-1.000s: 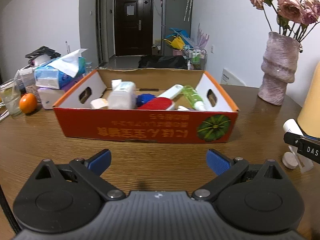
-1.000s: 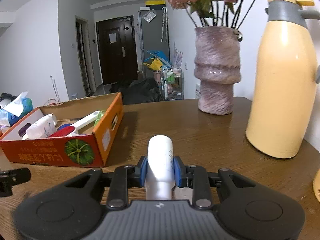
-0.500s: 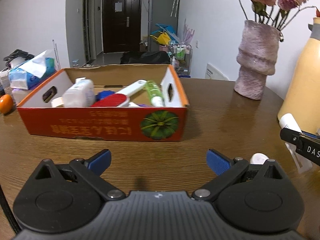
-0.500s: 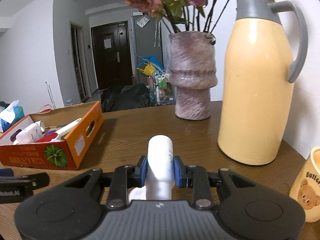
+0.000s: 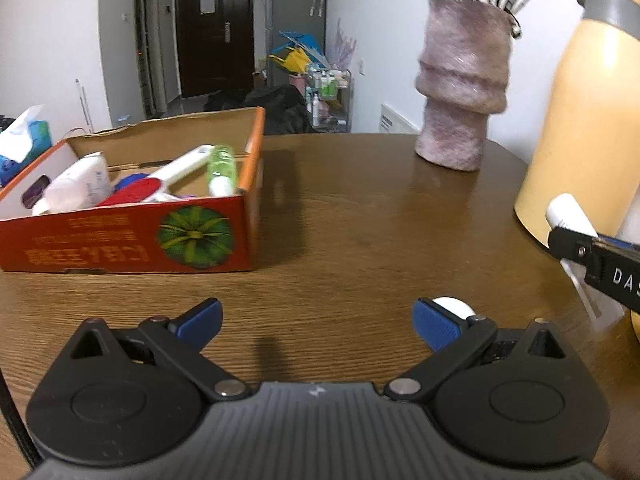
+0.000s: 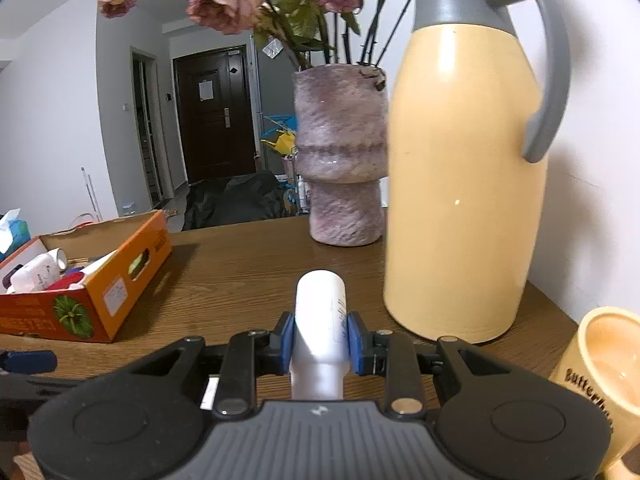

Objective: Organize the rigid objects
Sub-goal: 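Close the left gripper on the small white cap while the right gripper holds the bottle, then carry the white cap and white bottle with both grippers over the cardboard box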

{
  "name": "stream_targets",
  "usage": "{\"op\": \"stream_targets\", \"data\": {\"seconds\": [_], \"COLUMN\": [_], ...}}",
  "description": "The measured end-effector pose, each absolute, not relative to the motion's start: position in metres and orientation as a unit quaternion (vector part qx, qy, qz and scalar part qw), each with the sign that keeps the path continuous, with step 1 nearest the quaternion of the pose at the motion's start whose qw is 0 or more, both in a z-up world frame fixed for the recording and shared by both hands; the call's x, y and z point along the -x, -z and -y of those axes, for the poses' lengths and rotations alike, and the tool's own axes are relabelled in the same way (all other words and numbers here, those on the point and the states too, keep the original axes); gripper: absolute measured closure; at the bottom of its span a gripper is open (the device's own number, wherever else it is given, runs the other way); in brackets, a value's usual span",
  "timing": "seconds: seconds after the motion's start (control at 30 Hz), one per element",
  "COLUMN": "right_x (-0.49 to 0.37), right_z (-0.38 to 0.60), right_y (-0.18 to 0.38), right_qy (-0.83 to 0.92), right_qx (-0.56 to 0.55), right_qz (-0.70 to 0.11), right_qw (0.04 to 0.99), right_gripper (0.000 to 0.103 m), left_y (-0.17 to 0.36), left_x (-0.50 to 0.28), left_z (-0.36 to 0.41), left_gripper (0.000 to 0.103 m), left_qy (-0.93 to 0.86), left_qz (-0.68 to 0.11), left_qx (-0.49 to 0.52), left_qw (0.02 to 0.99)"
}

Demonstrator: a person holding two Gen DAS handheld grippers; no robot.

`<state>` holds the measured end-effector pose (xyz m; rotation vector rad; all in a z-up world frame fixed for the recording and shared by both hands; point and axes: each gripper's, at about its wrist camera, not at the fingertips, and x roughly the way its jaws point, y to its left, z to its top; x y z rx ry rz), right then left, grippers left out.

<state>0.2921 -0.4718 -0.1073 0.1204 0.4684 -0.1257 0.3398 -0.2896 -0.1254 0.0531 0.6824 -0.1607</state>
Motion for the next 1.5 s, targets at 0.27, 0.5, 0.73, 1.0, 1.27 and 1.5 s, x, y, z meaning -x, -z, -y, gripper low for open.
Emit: {"op": "stream_targets", "data": {"seconds": [0.27,0.5,0.73,1.0,1.27,1.5], "right_x": [-0.292,-0.293,-0.293,-0.294,-0.294,-0.294], "right_z": [0.495,0.503,0.509,0.509,0.507,0.507], "right_y": [0.109,0.110,0.111,0.111,0.112,0.112], "right_qy": [0.069,0.068,0.069,0.069,0.068,0.068], "right_qx": [-0.062,-0.059,-0.062,-0.063,-0.061,-0.062], "right_qz": [-0.233,-0.234,-0.234,-0.235,-0.237,-0.237], "right_qw": [0.968,0.968,0.968,0.968,0.967,0.967], "right_gripper": [0.077,0.077,0.077,0.077,0.077,0.077], "left_y": [0.136,0.141,0.145,0.149,0.145,0.143], "left_x": [-0.346,-0.347,-0.345,-0.346,-0.342,-0.344], "left_z": [0.327,0.344,0.360,0.362,0.358,0.354], "left_gripper": [0.000,0.000,0.005,0.032,0.062,0.063], "left_qy": [0.088,0.085,0.083,0.091,0.101,0.106], "left_qz": [-0.349,-0.358,-0.357,-0.364,-0.358,-0.360], "left_qx": [-0.041,-0.044,-0.057,-0.046,-0.035,-0.028], "left_qw": [0.932,0.929,0.929,0.926,0.928,0.926]}}
